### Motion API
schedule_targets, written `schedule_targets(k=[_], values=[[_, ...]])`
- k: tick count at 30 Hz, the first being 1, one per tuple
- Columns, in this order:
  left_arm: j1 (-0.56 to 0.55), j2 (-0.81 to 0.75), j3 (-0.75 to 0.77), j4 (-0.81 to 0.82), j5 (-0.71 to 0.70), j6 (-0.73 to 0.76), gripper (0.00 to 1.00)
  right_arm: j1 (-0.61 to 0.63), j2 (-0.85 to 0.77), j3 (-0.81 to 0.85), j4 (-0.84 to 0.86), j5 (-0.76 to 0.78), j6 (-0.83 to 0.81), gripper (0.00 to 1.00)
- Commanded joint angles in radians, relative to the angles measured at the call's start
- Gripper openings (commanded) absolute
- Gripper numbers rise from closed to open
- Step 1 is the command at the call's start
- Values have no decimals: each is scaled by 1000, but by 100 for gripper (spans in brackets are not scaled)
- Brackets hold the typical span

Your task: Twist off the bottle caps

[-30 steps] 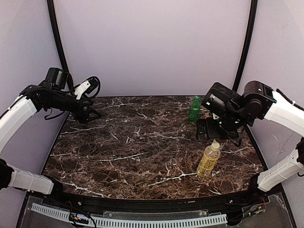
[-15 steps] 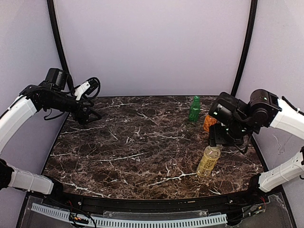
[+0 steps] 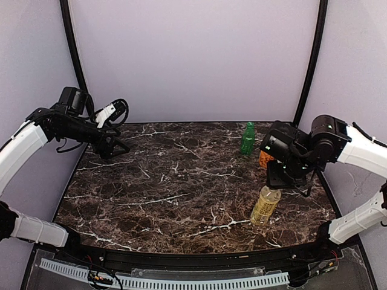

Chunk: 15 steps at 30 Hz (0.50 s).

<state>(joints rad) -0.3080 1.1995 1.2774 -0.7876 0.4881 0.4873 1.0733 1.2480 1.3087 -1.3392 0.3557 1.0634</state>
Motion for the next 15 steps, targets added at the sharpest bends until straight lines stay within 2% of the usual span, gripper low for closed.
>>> schedule_targets(k=[1, 3, 5, 8, 11, 12, 15], values=[[-3, 4, 34, -39, 23, 14, 91, 10, 6, -13, -144, -14, 1, 41], [-3, 3, 38, -42, 21, 18, 91, 11, 6, -21, -152, -22, 8, 43], [-3, 4, 40, -42, 21, 21, 91, 13, 0, -31, -146, -26, 12, 40], [-3, 9, 38, -42, 22, 21, 91, 16, -5, -33, -136, -24, 12, 26], [-4, 11, 35, -40, 23, 19, 91, 17, -4, -22, -131, -21, 3, 3], [-4, 11, 34, -40, 23, 16, 91, 19, -2, -15, -127, -22, -5, 0], [-3, 10, 45, -61, 25, 20, 91, 23, 15, 23, -37, -77, -114, 0]])
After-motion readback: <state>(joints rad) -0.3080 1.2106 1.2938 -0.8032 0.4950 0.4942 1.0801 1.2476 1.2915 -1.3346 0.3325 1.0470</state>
